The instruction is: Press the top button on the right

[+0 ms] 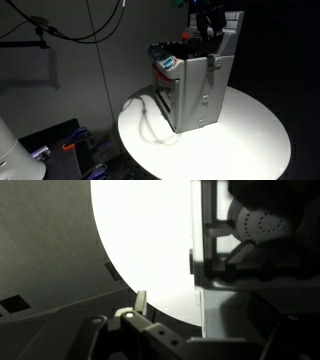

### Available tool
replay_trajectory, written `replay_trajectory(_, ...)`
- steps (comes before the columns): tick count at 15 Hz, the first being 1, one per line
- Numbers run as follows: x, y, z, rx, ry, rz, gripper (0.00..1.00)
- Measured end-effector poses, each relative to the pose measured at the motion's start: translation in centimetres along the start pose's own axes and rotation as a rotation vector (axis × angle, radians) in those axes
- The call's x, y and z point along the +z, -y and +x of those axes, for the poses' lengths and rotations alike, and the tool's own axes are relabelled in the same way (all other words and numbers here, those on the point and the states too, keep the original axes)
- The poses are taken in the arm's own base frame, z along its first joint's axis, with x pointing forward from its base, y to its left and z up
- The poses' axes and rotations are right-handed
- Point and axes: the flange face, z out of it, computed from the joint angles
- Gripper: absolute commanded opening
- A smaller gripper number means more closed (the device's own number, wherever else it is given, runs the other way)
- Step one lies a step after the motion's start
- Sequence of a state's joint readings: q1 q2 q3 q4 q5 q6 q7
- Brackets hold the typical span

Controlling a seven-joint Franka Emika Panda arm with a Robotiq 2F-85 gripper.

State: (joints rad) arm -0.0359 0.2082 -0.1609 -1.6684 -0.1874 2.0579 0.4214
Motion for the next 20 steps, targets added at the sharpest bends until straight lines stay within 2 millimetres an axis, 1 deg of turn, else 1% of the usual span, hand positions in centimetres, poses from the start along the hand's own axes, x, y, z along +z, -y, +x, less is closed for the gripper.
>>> replay_trajectory(4, -1.5, -3.4, -3.0, -0.055, 0.111, -0.030, 1.00)
replay_trajectory(7, -2.3, -5.9, -5.3, -0.068, 0.191, -0.048, 1.00)
replay_trajectory(11, -3.2, -8.7, -8.5, -0.087, 0.277, -0.057, 1.00)
replay_trajectory(15, -4.2, -10.4, -11.9, -0.169, 0.317, -0.034, 1.00)
replay_trajectory(20, -5.3, -11.7, -15.8, -0.274, 0.304, 0.037, 1.00)
